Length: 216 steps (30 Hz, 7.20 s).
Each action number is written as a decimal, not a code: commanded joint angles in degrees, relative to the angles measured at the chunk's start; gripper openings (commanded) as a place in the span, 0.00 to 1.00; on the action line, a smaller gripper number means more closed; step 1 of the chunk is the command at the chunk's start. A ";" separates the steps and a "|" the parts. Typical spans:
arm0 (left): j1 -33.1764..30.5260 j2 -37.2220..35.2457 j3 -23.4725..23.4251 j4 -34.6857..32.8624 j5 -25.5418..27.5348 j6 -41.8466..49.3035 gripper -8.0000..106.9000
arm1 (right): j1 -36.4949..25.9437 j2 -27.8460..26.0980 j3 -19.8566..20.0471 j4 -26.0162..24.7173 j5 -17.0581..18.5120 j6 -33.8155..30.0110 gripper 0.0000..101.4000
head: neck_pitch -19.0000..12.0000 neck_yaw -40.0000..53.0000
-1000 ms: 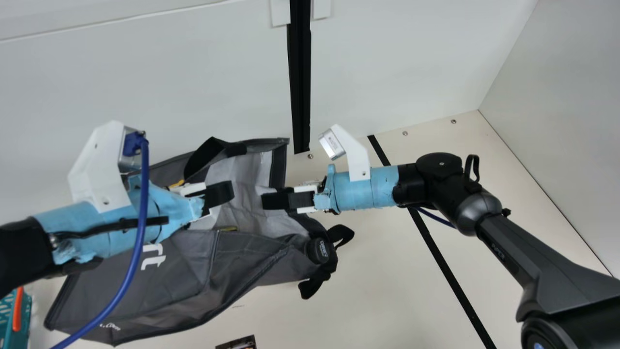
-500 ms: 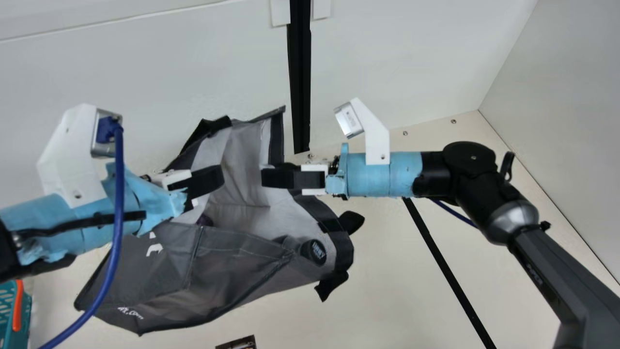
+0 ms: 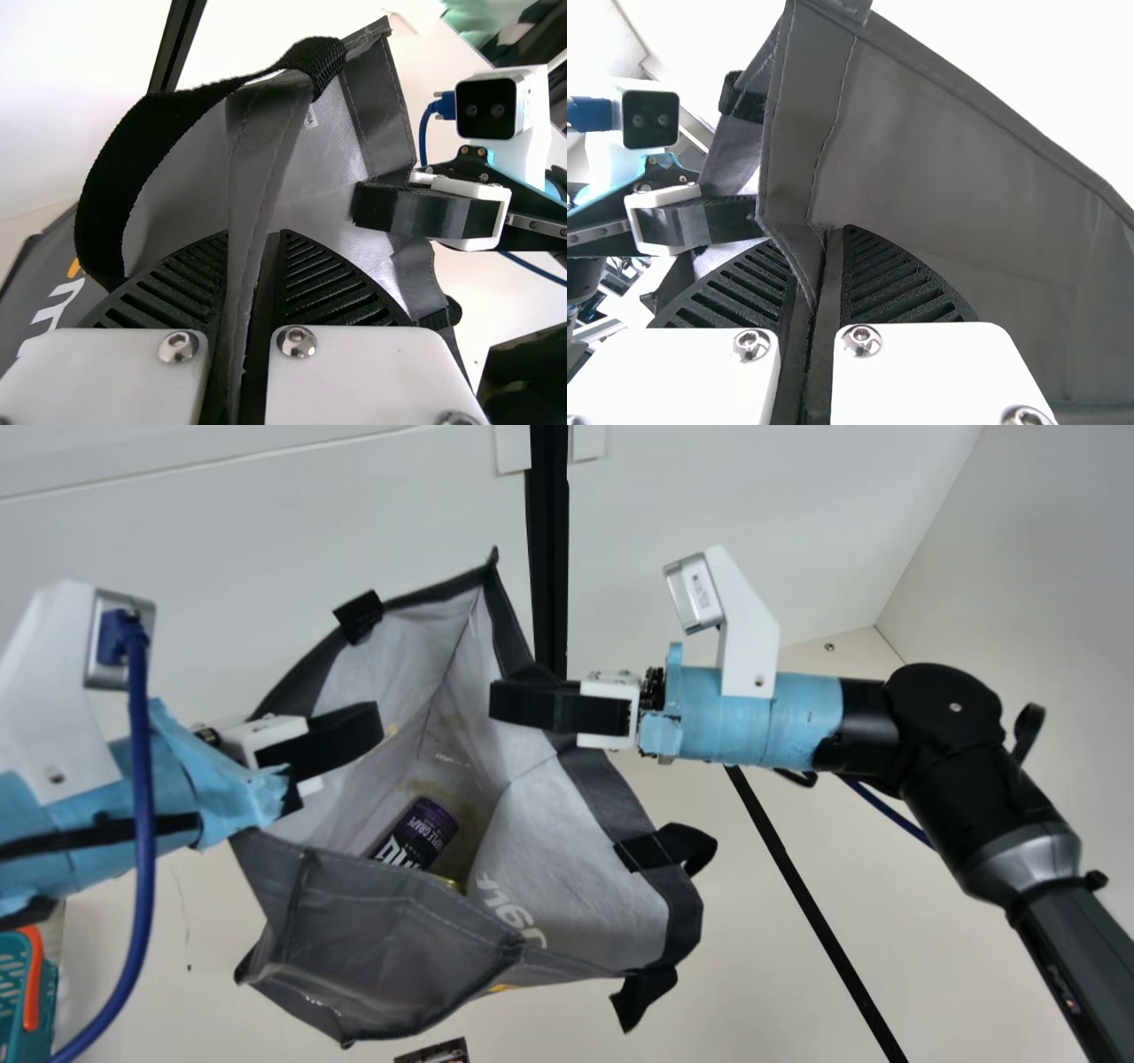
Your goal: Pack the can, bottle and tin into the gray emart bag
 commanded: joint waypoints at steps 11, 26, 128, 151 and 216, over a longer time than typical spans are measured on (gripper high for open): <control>3.98 -2.59 -3.35 -3.61 7.00 -0.14 0.16 | -3.45 -6.19 -3.11 -3.82 -0.33 5.96 0.00 | -1.30 -0.05; 4.26 -7.69 0.49 -6.92 13.41 -4.20 0.16 | -6.94 -15.46 -6.73 -15.48 -0.33 16.44 0.00 | -1.30 -0.05; 11.17 16.42 -11.39 -7.83 12.44 12.56 0.16 | 11.44 4.71 -7.17 -29.31 -21.90 -6.44 0.00 | -1.30 -0.05; 11.17 16.42 -11.39 -7.93 12.06 12.56 0.51 | 11.44 4.71 -7.17 -29.37 -21.90 -6.44 0.00 | -1.30 -0.05; 19.68 -4.14 3.01 -2.56 0.12 12.92 0.85 | 11.44 4.71 -7.17 -29.58 -21.85 -6.44 0.00 | -1.30 -0.05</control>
